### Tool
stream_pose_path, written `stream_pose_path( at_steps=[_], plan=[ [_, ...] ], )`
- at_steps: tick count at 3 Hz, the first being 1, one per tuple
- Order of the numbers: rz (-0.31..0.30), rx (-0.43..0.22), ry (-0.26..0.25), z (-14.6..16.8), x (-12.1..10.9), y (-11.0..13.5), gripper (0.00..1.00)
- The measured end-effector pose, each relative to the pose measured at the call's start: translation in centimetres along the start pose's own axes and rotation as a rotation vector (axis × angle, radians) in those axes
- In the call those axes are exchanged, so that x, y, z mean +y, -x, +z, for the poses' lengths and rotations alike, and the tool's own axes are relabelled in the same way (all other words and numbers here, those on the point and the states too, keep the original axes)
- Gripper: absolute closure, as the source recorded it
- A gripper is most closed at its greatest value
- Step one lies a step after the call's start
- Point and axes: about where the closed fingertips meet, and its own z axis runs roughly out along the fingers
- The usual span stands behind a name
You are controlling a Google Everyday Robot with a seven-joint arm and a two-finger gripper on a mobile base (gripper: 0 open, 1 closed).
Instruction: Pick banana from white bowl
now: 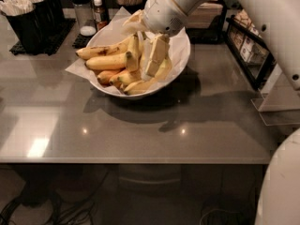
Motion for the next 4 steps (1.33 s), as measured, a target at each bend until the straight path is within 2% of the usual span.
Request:
stream_pose_path(
  at_steps=[1, 2, 3, 4],
  plan=[
    [-0.007, -0.029, 0.013, 1.4, -0.4, -0.4, 0.09],
    [-0.018, -0.030, -0.003, 2.0, -0.8, -0.8, 0.27],
    [-0.019, -0.018, -0.043, 2.0, -0.8, -1.3, 0.51],
    [-0.014, 0.008, -0.113, 1.3, -0.4, -1.8, 0.74]
  ],
)
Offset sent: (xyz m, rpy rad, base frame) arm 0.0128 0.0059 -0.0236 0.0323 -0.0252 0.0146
